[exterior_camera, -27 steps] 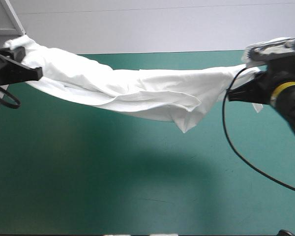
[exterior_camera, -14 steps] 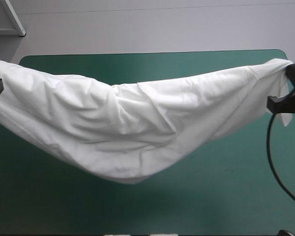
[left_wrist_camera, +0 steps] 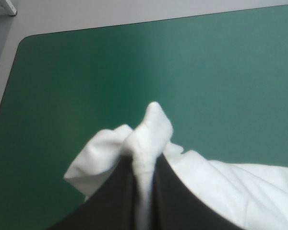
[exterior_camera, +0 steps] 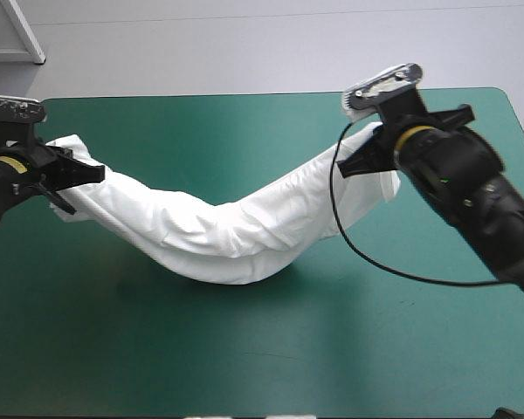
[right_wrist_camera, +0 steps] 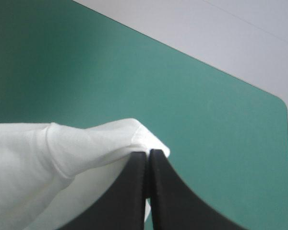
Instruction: Fold the cloth
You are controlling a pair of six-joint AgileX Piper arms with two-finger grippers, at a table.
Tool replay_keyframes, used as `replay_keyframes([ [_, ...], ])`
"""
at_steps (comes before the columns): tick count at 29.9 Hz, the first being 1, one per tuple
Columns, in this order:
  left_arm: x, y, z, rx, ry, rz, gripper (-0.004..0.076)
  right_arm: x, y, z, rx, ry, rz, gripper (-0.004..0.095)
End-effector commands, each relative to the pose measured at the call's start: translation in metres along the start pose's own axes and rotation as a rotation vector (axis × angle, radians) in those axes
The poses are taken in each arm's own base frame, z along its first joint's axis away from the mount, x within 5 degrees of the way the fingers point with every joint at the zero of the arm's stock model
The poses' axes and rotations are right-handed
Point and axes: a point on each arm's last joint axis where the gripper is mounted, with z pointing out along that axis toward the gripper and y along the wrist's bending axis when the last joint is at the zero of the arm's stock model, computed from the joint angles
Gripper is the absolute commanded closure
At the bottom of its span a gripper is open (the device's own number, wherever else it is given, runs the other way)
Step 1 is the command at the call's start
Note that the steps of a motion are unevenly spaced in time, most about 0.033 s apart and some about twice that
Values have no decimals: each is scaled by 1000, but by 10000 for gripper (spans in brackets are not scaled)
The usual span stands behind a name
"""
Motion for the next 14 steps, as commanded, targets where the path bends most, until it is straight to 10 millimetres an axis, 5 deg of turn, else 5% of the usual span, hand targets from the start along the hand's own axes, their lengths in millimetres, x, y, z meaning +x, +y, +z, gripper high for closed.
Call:
replay_keyframes([
  [1,-19,3,17,-41,-219,-6,732,-23,2,27,103,-172,-48,927],
  [8,-22,7,97,-88,-217,52,732,-20,26,125,61,-179,-52,927],
  [14,-11,5,166,-79,-207,102,722,-8,31,182,19,-183,25,916],
])
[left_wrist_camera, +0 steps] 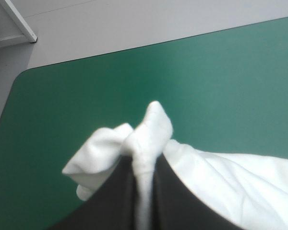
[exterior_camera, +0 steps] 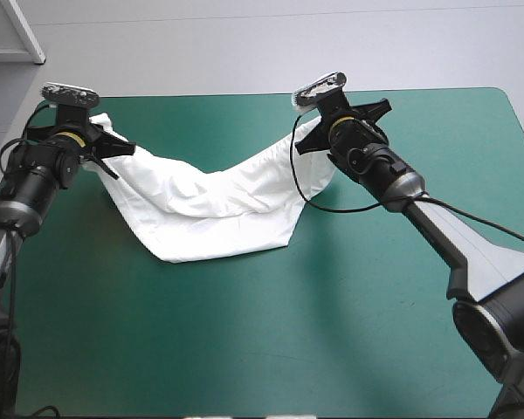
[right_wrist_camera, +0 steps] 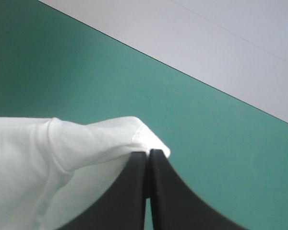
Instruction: Fold the cloth
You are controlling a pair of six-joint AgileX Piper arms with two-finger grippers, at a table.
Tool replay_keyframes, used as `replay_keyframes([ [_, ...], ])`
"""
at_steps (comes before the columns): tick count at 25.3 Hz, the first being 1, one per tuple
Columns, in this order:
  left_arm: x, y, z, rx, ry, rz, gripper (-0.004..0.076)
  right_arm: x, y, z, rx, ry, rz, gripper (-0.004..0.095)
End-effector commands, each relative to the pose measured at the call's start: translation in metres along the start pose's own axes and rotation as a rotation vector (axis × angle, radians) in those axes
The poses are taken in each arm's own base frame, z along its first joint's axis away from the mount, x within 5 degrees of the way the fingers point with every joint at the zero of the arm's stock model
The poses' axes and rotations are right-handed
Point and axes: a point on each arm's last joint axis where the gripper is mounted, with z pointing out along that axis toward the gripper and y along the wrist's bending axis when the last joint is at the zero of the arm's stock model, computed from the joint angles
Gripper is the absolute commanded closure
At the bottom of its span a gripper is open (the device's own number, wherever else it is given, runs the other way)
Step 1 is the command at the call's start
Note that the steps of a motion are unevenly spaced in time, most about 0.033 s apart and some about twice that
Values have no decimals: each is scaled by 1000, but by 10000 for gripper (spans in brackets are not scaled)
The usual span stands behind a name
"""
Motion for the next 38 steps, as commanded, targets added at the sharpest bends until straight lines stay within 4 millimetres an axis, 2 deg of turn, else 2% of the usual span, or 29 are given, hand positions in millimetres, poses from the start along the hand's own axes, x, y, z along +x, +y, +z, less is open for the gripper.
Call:
replay_keyframes([
  [1,-14,-1,13,-7,-148,1,699,-16,-16,0,-3,-143,80,881],
  [2,-11,-2,22,-1,-141,-3,668,-14,-16,6,-9,-143,105,833],
  [3,-8,-4,28,3,-135,-5,616,-12,-16,12,-19,-151,131,744],
  [6,2,-7,47,12,-110,-3,380,-11,-16,23,-49,-191,138,361],
  [8,5,-8,51,14,-90,0,232,-11,-19,24,-46,-198,138,106],
  [10,4,-7,48,13,-71,-1,138,-13,-25,17,-23,-183,143,-25],
  [13,-3,-4,31,7,-54,-13,141,-17,-36,-5,26,-151,170,-2],
  [17,-20,6,-12,-12,-9,-55,157,-23,-61,-53,92,-100,229,57],
  [18,-24,9,-41,-9,45,-84,157,-22,-70,-78,86,-49,248,87],
  [21,-22,12,-81,-2,132,-109,157,-18,-75,-112,20,35,232,138],
  [24,-15,14,-116,-3,223,-116,157,-13,-76,-140,-72,97,234,178],
  [25,-10,15,-133,-7,275,-117,157,-11,-74,-153,-133,121,242,204],
  [27,-3,16,-154,-12,334,-108,157,-7,-69,-163,-216,172,246,249],
  [31,2,17,-174,-18,329,-101,157,11,-51,-168,-376,346,240,304],
  [35,19,23,-174,-113,347,-54,157,31,-32,-159,-499,429,239,304],
  [38,36,24,-156,-192,327,-51,157,48,-21,-145,-524,470,256,304],
])
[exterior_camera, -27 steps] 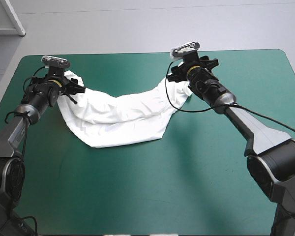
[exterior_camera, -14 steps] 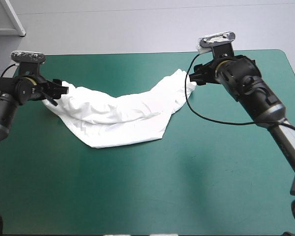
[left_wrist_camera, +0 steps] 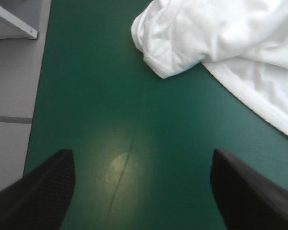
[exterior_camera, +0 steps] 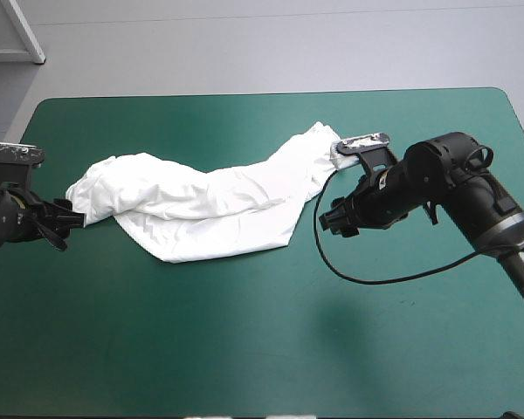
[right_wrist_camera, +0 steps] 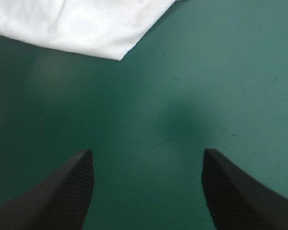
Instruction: Fold the cloth
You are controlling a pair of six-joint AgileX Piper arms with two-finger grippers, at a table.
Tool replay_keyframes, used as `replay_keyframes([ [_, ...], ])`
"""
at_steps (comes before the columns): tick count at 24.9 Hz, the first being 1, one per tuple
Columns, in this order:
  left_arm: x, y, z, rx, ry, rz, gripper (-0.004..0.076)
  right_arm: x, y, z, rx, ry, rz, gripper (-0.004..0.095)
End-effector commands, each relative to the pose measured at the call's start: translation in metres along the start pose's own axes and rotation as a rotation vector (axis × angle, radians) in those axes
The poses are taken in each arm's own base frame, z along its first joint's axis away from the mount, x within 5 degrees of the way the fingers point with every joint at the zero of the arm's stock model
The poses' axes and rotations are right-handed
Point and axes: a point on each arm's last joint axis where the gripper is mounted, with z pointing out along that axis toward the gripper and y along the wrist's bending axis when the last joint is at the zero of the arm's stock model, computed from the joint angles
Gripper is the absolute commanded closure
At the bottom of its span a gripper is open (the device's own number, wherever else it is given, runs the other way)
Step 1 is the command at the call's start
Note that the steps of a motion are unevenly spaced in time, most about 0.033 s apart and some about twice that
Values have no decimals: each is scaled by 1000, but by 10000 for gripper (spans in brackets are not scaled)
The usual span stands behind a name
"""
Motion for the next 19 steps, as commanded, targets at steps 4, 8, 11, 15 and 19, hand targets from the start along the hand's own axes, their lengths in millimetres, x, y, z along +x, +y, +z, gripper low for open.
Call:
replay_keyframes([
  [4,-13,6,58,-6,-91,-96,157,7,0,12,-44,-65,12,306],
  [8,-20,20,108,55,-56,-215,157,7,1,17,-45,-58,12,306],
  [11,-24,25,158,111,-48,-290,158,8,13,21,-47,-56,-31,306],
  [15,-22,16,213,144,-2,-317,160,8,38,33,-81,-50,-92,306],
  [19,-22,14,235,142,1,-321,164,10,54,44,-78,-22,-135,307],
])
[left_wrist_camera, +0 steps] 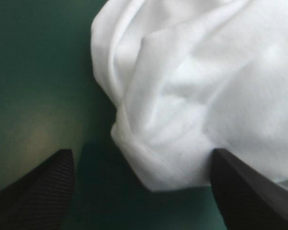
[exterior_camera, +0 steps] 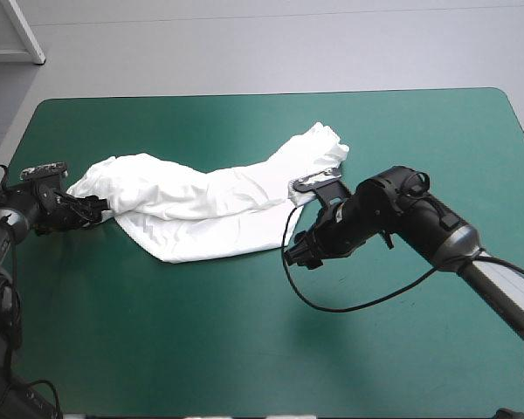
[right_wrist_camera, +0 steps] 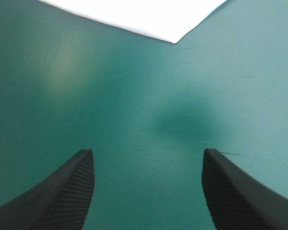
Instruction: Fold the cloth
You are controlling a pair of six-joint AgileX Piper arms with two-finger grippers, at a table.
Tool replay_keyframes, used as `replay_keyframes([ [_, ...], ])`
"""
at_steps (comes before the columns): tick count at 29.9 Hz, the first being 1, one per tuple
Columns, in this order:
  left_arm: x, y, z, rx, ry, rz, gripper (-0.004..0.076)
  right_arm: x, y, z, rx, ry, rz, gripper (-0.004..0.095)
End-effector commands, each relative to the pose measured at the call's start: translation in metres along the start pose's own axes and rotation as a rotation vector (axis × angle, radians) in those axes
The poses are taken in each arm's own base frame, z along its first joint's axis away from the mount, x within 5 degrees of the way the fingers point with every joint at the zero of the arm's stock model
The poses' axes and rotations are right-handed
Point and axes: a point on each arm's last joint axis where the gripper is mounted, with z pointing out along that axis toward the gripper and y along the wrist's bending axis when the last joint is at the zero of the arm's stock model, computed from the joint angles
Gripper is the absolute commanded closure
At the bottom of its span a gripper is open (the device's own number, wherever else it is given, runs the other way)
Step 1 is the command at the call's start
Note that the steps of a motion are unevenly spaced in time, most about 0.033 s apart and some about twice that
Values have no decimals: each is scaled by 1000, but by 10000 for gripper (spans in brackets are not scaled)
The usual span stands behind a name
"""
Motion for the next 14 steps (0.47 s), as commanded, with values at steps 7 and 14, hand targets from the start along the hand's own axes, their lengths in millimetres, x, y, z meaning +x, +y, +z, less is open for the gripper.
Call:
replay_keyframes([
  [7,-32,0,-13,2,-173,-12,435,-9,15,24,39,-4,-44,375],
  [14,-33,0,-11,-3,-182,29,726,-27,9,69,65,-63,-57,380],
])
